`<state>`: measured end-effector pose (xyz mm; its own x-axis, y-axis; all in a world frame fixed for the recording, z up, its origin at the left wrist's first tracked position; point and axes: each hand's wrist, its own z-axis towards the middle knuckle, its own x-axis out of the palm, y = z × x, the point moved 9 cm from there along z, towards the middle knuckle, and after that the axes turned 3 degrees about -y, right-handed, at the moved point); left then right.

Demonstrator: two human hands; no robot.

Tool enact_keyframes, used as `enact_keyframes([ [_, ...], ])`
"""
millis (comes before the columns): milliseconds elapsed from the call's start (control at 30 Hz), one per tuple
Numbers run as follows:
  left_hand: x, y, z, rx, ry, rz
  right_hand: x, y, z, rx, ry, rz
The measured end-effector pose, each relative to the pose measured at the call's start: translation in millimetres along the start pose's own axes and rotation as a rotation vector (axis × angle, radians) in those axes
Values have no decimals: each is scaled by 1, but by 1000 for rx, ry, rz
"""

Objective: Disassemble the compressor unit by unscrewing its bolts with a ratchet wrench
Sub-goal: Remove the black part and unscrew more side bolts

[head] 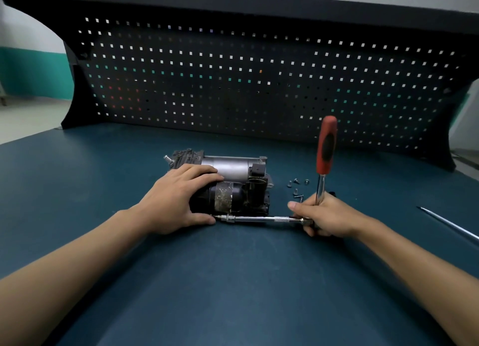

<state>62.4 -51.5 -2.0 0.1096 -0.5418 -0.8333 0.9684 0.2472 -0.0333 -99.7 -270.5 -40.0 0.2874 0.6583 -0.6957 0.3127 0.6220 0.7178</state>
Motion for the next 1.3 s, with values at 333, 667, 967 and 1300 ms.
enact_keyframes([
  [333, -1, -44, 9, 10, -47, 113, 1, -3, 2, -138, -74, -9],
  [667, 22, -63, 34, 10, 19, 248, -5, 7, -11, -411, -282, -116],
  [967, 21, -66, 33, 7, -20, 296, -11, 4, -8, -429, -371, -267],
  [1300, 22, -66, 34, -12, 0, 301, -11, 9, -13, -483, -339, -353],
])
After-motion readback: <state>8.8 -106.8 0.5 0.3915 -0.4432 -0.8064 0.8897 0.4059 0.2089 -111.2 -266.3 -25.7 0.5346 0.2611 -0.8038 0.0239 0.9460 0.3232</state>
